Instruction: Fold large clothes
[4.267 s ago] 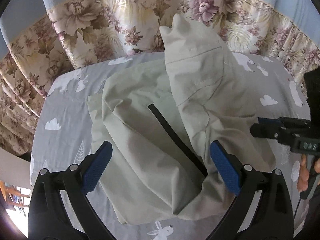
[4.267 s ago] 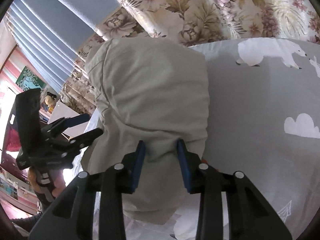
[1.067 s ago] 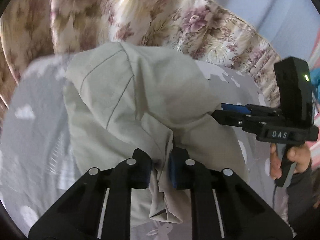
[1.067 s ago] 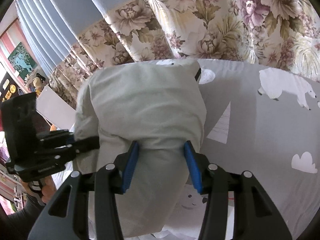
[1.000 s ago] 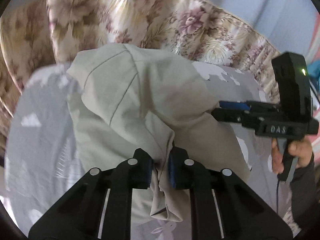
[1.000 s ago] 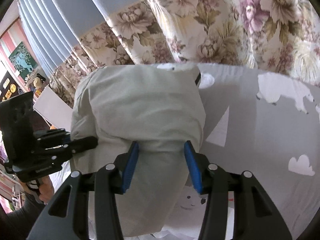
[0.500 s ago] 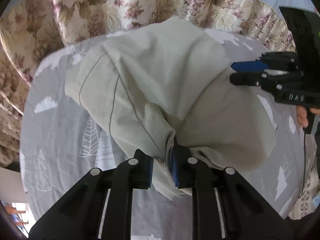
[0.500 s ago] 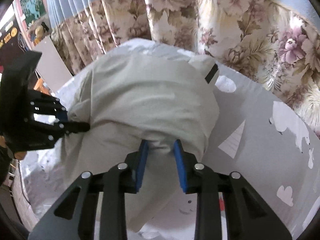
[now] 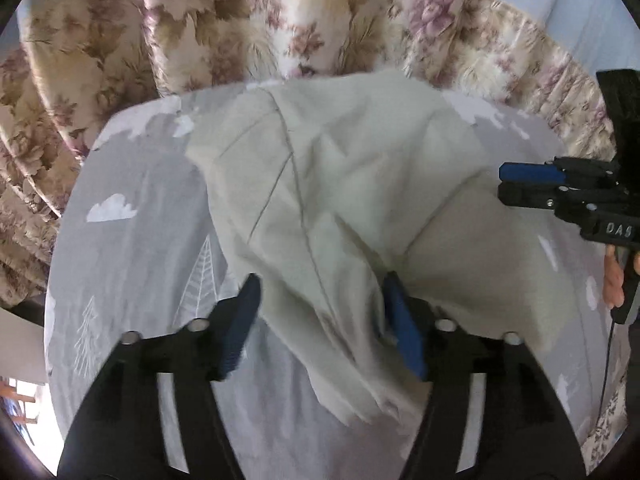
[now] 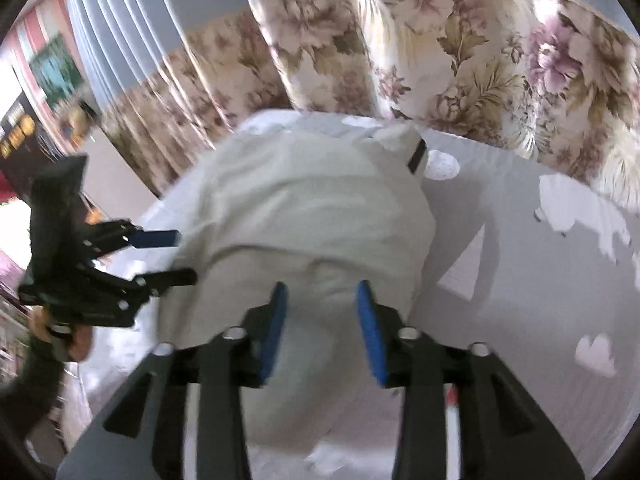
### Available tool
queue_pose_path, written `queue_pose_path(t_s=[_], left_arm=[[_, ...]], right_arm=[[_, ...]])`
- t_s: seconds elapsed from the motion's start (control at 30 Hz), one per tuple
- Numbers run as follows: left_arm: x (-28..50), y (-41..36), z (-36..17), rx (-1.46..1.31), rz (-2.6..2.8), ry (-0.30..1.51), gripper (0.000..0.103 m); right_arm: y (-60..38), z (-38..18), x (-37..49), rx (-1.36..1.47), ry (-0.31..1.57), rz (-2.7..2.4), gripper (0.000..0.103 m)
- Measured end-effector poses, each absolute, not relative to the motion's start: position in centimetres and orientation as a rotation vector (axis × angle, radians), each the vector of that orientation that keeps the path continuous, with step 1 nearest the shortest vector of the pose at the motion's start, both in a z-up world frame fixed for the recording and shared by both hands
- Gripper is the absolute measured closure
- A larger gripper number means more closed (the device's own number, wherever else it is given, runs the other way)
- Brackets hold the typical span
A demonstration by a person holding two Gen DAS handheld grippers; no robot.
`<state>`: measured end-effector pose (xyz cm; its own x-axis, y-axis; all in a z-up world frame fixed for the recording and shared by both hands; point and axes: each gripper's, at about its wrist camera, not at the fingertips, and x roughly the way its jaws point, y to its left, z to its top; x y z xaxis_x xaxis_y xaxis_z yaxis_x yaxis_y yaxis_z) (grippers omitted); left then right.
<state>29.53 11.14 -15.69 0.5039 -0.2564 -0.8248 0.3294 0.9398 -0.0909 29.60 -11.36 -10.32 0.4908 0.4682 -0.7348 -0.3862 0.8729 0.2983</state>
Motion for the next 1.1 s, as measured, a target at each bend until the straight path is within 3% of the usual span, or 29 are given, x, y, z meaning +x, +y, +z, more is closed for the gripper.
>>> queue_pose_path(t_s=[0.07,0.33,0.37,0.4,0.43,0.6,0.73,0.9,0.97,1.1], left_arm=[[27.8,11.4,-15.1,0.056,-0.373,0.968,0.021],[25.3,8.8,-17.1,0.019,-0.484,1.014,0.022],[25.7,8.3,-17.6,0.013,-0.486,1.016,0.031],[26.1,8.2,-18.0,0.005,-0.493,1.024,0.051],[26.5,8.1,-18.4,0.000,-0.504,1.036,0.052],[25.7,8.8,-16.9,0.066,-0.504,0.996,0.080],[23.6,9.9,-14.6,0.196,-0.492,0.956,0.082],[24.8,11.1,-19.1,0.142,-0.489,1.071,0.082],[25.2,11.8,-19.7,0.100,-0.505,1.067,0.080],[25.8,11.5,-20.4,0.126,-0.486,1.064,0.076]], right_arm=[[-12.0,-10.2,28.2,0.125,0.921,0.519,0.055],[-12.7,-12.1,27.4,0.168,0.958,0.479,0.054],[-12.7,-12.1,27.3,0.165,0.955,0.477,0.054],[-12.6,-12.0,27.3,0.161,0.954,0.475,0.054],[-12.6,-12.0,27.3,0.159,0.955,0.474,0.054],[-12.2,-11.3,26.8,0.115,0.941,0.491,0.054],[-10.5,-10.3,26.3,0.031,0.921,0.523,0.055],[-9.1,-12.7,27.5,-0.124,1.002,0.487,0.054],[-9.2,-13.7,28.2,-0.142,1.019,0.472,0.047],[-9.6,-14.4,28.8,-0.130,1.021,0.450,0.045]])
